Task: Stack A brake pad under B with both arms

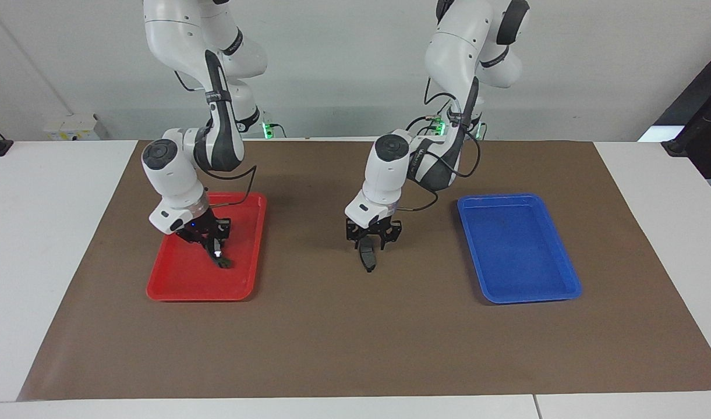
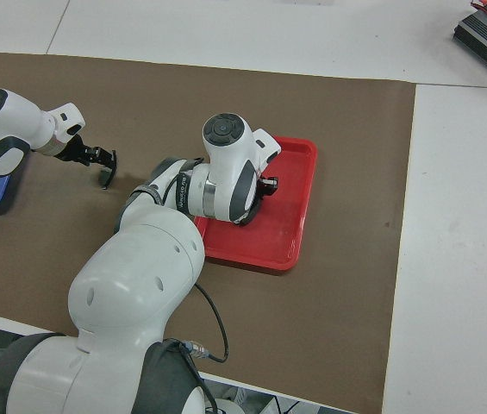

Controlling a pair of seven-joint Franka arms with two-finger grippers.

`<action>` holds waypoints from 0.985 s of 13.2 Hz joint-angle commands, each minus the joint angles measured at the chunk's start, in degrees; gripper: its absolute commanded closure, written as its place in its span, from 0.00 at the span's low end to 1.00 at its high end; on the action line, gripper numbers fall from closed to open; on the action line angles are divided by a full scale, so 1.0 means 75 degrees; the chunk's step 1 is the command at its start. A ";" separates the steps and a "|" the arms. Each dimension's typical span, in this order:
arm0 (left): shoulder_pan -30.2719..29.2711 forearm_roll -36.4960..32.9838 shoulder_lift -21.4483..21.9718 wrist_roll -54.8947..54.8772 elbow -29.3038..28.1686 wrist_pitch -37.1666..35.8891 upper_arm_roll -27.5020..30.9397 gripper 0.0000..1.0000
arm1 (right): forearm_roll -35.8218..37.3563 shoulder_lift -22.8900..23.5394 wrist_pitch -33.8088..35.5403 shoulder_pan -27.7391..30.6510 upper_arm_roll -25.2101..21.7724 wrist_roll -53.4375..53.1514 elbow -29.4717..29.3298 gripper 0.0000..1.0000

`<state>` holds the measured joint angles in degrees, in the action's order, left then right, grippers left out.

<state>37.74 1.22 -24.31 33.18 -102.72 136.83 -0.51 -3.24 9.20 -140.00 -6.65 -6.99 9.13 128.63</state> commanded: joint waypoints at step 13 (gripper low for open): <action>-0.4082 -0.0011 0.3171 -0.3100 0.0872 -0.5547 0.0091 0.01 | -0.0061 0.2215 0.2647 -0.3366 0.0030 -0.4096 -0.4948 1.00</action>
<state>7.57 1.22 -0.69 10.80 -100.67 101.34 0.67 -3.37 20.41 -122.14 -30.10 -6.51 -17.78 99.23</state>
